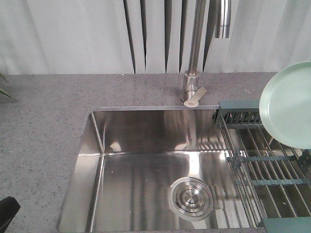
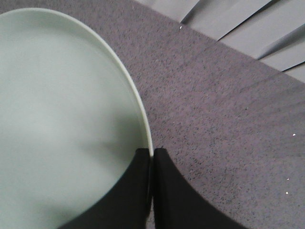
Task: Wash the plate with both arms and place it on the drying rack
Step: 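Lower the plate onto the drying rack and open the right gripper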
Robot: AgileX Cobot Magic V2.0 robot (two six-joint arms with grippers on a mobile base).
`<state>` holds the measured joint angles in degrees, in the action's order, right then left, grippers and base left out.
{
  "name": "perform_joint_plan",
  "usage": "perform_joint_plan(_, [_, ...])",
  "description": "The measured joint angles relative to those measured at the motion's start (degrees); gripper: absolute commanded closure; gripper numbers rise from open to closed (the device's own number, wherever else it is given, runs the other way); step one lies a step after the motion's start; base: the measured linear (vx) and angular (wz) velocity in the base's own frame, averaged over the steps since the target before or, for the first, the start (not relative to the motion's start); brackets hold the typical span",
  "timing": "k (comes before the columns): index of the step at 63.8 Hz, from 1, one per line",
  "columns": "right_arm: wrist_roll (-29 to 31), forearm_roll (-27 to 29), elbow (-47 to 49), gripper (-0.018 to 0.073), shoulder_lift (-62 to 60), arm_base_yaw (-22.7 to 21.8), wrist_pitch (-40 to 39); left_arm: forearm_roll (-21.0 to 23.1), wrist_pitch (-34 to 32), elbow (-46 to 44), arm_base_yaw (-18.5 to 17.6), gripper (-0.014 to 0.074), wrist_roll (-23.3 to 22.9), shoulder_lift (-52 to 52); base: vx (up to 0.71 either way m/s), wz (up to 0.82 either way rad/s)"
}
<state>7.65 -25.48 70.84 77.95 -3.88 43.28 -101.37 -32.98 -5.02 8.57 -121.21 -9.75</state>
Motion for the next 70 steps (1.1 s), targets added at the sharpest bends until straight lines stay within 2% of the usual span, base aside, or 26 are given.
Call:
perform_joint_plan(18, [-0.69,-2.58,0.00,0.0561,12.63,-0.01,-2.71,0.00,0.00,0.00,0.00,0.0603,0.00,0.00,0.00,0.00])
perform_joint_plan(31, [-7.14,-13.02,0.00,0.0559,18.67,-0.01,-3.98,0.00,0.00,0.00,0.00,0.0603,0.00,0.00,0.00,0.00])
perform_joint_plan(45, [-12.33,-19.95,0.00,0.0550,19.88,-0.01,-4.35,0.00,0.00,0.00,0.00,0.0603,0.00,0.00,0.00,0.00])
perform_joint_plan(57, [-12.99,-20.63,0.00,0.0521,19.88,-0.01,-4.48,0.00,0.00,0.00,0.00,0.0603,0.00,0.00,0.00,0.00])
perform_joint_plan(70, [-13.17,-20.68,0.00,0.0410,19.88,-0.01,-4.48,0.00,0.00,0.00,0.00,0.0603,0.00,0.00,0.00,0.00])
